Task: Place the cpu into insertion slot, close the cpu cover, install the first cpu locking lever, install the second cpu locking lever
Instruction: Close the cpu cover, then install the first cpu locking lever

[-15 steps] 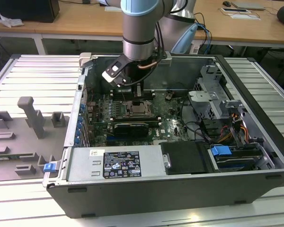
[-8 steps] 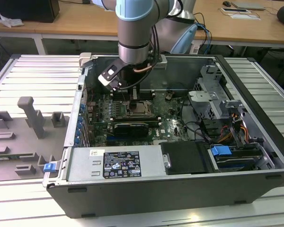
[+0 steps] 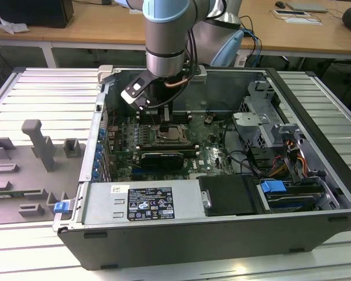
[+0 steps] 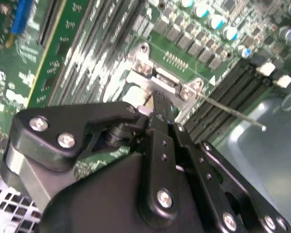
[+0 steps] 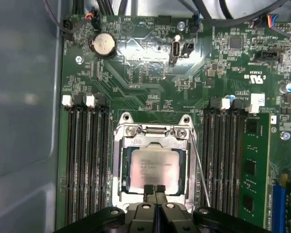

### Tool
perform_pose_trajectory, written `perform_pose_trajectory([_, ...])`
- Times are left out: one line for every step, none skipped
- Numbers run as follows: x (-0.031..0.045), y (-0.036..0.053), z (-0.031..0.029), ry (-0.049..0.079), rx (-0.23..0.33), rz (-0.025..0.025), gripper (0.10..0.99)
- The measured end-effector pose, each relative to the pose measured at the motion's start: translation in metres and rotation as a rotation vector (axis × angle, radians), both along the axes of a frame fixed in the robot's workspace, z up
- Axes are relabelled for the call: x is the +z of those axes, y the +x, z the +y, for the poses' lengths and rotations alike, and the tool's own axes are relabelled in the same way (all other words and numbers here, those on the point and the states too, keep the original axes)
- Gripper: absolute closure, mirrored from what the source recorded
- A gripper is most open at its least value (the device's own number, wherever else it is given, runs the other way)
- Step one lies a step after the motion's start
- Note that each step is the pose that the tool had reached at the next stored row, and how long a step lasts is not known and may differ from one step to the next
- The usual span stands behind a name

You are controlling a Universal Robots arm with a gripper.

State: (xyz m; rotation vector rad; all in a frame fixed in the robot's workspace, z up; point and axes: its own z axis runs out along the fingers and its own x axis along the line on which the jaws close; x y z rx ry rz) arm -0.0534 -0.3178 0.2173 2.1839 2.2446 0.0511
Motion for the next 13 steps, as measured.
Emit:
perform_pose_trajectory([0.0001,0.0032,-0.0001,0.000,0.000,0.0006,0.980])
perform_pose_trajectory([0.0002,0.0045,-0.0001,0.000,0.000,0.0006,0.980])
perform_pose_trajectory([0.0001,0.0053,-0.0001,0.000,0.000,0.0005,0.980])
perform_pose_trajectory([0.0001,0.0066,-0.0001,0.000,0.000,0.0005,0.980])
perform_pose_trajectory([0.0001,0.0081,-0.0001,0.000,0.000,0.0005,0.980])
perform_pose_trajectory([0.0001,0.0094,-0.0001,0.000,0.000,0.0005,0.980])
perform_pose_trajectory([0.0001,0.0103,-0.0001,0.000,0.000,0.0005,0.980])
perform_pose_trajectory([0.0001,0.0115,-0.0001,0.000,0.000,0.0005,0.980])
perform_pose_trajectory([0.0001,0.0131,-0.0001,0.000,0.000,0.0006,0.980])
perform_pose_trajectory([0.0001,0.0135,-0.0001,0.000,0.000,0.0005,0.980])
perform_pose_trajectory([0.0001,0.0135,-0.0001,0.000,0.000,0.0005,0.980])
perform_pose_trajectory([0.0002,0.0135,-0.0001,0.000,0.000,0.0005,0.980])
perform_pose_trajectory([0.0017,0.0136,-0.0001,0.000,0.000,0.0005,0.980])
